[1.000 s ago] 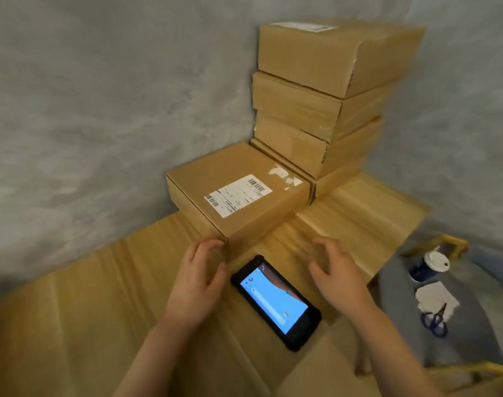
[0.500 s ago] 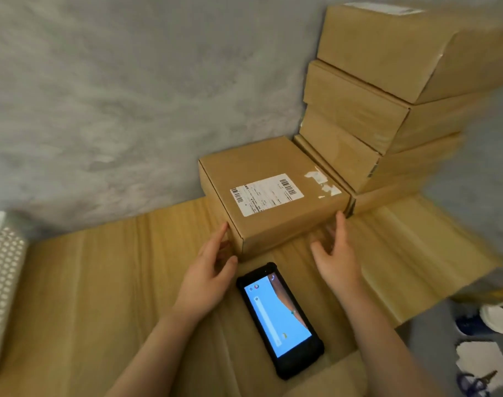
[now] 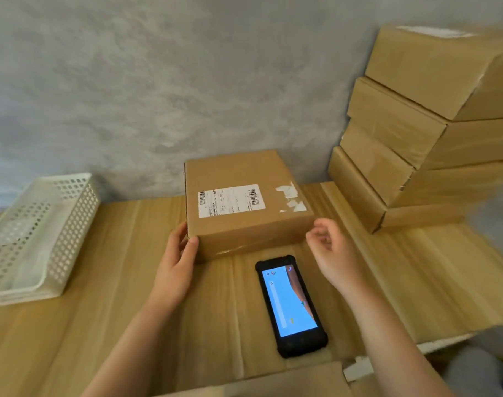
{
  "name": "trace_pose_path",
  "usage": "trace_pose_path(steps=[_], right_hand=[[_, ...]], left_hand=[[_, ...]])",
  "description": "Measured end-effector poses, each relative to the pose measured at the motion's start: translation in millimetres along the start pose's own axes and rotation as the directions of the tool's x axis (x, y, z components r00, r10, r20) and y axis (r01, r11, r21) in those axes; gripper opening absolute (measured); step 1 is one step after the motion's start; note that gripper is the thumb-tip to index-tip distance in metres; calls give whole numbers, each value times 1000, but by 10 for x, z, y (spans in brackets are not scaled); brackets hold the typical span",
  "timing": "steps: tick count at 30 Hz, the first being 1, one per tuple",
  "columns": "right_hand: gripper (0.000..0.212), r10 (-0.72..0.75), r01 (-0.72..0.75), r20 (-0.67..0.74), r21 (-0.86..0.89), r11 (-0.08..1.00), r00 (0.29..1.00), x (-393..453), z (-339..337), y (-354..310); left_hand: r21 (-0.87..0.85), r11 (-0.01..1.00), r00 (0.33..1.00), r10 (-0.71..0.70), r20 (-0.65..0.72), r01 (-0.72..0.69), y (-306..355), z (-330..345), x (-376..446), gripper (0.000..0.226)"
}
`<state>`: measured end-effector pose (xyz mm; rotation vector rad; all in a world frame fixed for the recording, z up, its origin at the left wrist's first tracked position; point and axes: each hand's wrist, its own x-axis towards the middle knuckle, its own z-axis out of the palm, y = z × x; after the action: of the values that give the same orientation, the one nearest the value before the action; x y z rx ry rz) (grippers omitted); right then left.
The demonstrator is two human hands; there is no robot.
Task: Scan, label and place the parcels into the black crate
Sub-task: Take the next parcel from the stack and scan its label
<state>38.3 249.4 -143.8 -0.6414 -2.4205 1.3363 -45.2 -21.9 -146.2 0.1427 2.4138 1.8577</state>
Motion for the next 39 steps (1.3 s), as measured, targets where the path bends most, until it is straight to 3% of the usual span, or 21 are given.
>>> trace_pose_path(steps=[4, 8, 16, 22, 24, 26, 29, 34, 39], right_hand=[[22, -68, 71, 84, -32, 997, 994, 37, 261, -296], [25, -72, 83, 146, -68, 994, 987, 16, 551, -585], [44, -65, 113, 210, -226, 968, 976, 130, 867, -857], [43, -202, 246, 275, -132, 960, 940, 30, 887, -904], [41, -288, 339, 218, -252, 907, 932, -109, 832, -857], [41, -451, 479, 172, -431, 765, 876, -242, 788, -783], [46, -561, 565, 192, -535, 629, 806, -382, 779, -689], [57, -599, 596, 183, -512, 619, 780, -632, 825, -686], [47, -697, 715, 200, -350, 606, 688, -784, 919, -619]], left_hand=[[-22, 999, 988, -32, -152, 28, -75, -329, -94, 44], [-12, 999, 966, -37, -257, 36, -188, -603, -269, 44], [-22, 999, 943, -45, -331, 40, -314, -825, -600, 42], [104, 992, 919, -28, -394, 75, -334, -837, -600, 41], [39, 993, 894, -87, -439, 116, -391, -928, -462, 28], [-60, 980, 876, -198, -439, 191, -410, -1001, -321, 20], [-41, 975, 894, -218, -391, 220, -370, -985, -196, 32], [-217, 963, 900, -231, -369, 158, -336, -681, -327, 80], [-297, 952, 951, -151, -270, 66, -259, -446, -305, 77]])
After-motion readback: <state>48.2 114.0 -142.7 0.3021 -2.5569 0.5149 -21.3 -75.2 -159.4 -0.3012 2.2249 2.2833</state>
